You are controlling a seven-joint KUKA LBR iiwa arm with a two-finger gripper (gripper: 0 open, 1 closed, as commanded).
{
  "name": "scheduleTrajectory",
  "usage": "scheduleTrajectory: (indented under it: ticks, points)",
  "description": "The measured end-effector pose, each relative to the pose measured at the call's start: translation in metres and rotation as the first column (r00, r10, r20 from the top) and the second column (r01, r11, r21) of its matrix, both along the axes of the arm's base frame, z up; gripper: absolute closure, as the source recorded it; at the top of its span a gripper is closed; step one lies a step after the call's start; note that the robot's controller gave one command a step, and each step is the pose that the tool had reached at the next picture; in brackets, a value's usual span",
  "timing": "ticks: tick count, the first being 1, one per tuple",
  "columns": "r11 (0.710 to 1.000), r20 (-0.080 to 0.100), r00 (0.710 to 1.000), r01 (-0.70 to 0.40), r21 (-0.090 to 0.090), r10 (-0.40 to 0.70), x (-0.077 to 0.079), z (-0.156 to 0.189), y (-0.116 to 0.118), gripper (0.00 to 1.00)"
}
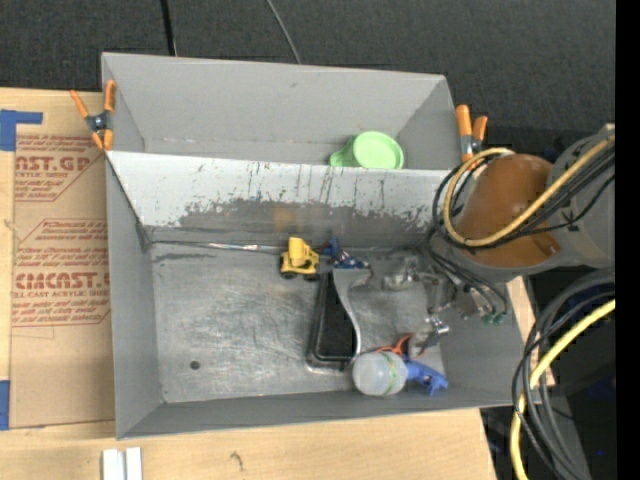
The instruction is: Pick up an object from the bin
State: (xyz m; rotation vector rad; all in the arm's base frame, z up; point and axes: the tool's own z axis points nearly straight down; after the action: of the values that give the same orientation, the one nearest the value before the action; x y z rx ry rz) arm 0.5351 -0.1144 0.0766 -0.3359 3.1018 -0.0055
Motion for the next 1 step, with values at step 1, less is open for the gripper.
scheduleTrajectory:
  ticks: [1]
  points:
    - [0.955,-0.016,0.955,-0.298,-0.006,0.298,-0.0480,-0.0024,0.0504,1.00]
